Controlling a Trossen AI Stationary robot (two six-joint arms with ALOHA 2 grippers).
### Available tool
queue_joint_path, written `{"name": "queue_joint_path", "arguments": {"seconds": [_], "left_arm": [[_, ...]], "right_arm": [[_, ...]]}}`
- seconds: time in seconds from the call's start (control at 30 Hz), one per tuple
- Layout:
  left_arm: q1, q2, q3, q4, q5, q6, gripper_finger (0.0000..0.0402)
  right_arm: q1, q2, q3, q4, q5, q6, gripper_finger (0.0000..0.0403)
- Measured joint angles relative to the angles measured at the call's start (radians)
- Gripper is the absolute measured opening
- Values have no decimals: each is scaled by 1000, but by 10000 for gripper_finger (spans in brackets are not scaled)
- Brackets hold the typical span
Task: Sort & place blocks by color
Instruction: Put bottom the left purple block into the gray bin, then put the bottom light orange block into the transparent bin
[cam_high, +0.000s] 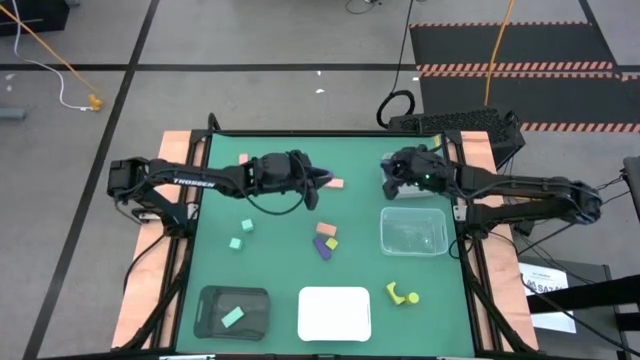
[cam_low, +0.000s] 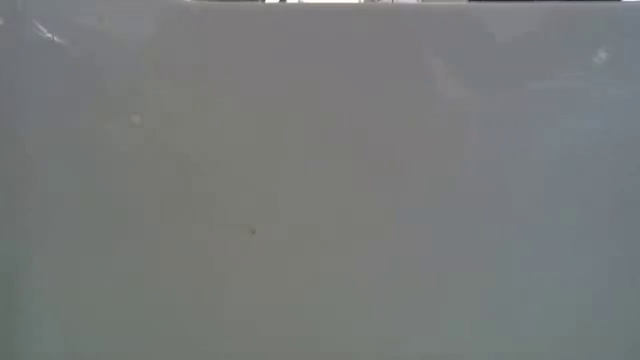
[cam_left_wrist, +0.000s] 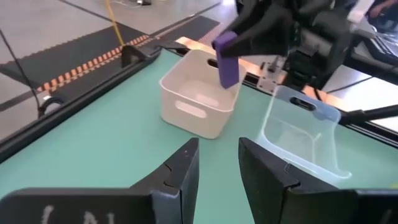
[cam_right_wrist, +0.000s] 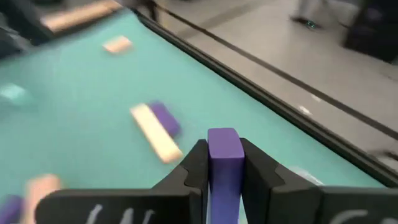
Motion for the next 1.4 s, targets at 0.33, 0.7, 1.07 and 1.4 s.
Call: {"name": "queue_joint_path", "arguments": {"seconds": [0.33, 0.7, 1.07, 1.4], "left_arm": [[37, 0, 0, 3, 0, 19, 113], [27, -1, 0, -273, 75, 35, 113], [-41, -1, 0, -330, 143, 312, 114], [-136, 8, 0, -324, 146, 242, 114]], "right_arm": [[-88, 41, -1, -177, 64, 43, 41], [-147, 62, -1, -196, 58, 109, 178], [-147, 61, -1, -194, 57, 143, 256], [-145, 61, -1, -194, -18, 173, 258]]}}
